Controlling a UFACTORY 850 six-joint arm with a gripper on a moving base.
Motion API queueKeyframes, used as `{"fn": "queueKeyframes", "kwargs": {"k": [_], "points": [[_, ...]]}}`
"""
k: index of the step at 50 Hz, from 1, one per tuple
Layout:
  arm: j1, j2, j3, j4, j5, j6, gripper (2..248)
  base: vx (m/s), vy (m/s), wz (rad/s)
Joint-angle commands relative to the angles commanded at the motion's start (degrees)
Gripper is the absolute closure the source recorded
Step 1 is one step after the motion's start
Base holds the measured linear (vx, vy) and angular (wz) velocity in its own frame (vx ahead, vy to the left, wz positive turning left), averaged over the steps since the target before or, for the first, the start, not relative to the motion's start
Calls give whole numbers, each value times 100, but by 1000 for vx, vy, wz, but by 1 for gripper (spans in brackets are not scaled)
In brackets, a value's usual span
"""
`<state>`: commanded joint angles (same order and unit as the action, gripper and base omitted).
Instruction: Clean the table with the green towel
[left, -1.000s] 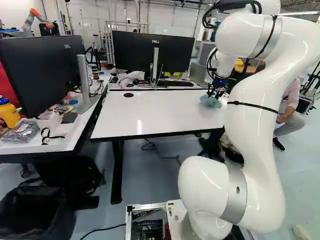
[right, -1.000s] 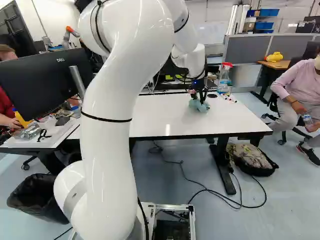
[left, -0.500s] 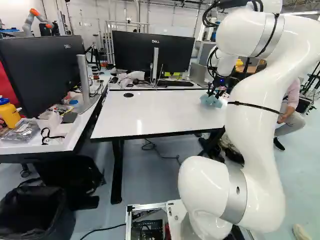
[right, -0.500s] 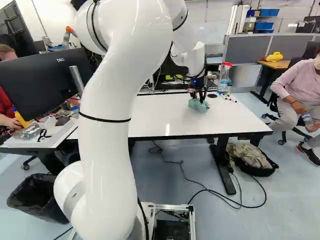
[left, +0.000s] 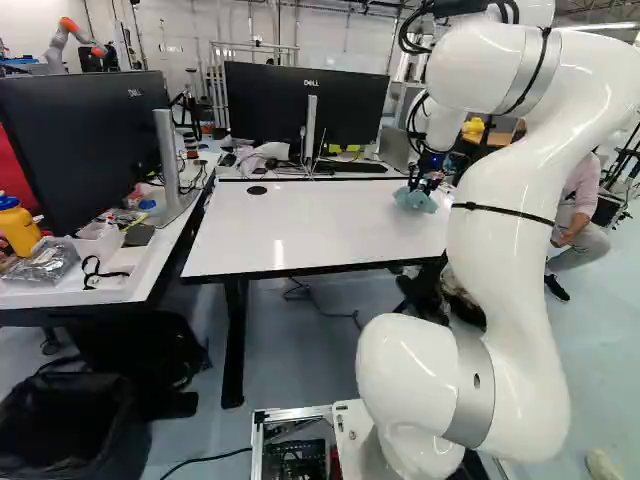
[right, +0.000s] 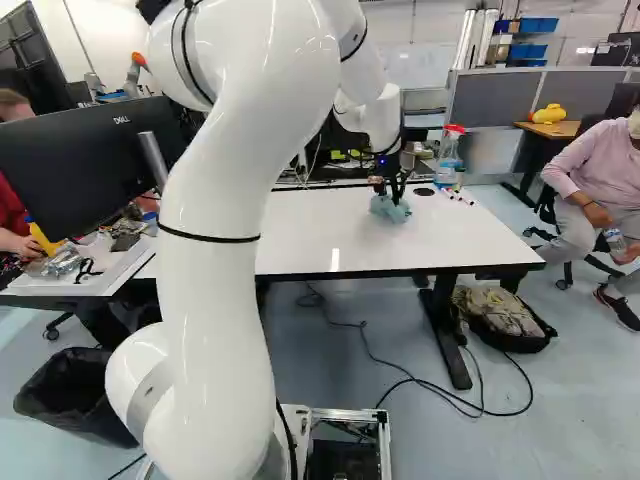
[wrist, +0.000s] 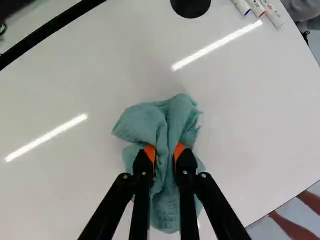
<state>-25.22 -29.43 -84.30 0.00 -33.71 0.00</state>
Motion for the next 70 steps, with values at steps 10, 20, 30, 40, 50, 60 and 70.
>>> {"fn": "queueKeyframes", "kwargs": {"k": [10, 20, 30, 40, 50, 60, 70], "points": [[181, 6, 9, 0, 85, 0, 191, 0, 0, 0], [358, 17, 22, 0, 209, 0, 191, 0, 0, 0], [528, 48, 65, 0, 349, 0, 191, 0, 0, 0], [696, 77, 103, 0, 501, 0, 191, 0, 0, 0], [859, 113, 151, 0, 680, 0, 191, 0, 0, 0], [1016, 177, 237, 0, 866, 0, 191, 0, 0, 0], [1173, 239, 318, 0, 1052, 0, 191, 0, 0, 0]]}}
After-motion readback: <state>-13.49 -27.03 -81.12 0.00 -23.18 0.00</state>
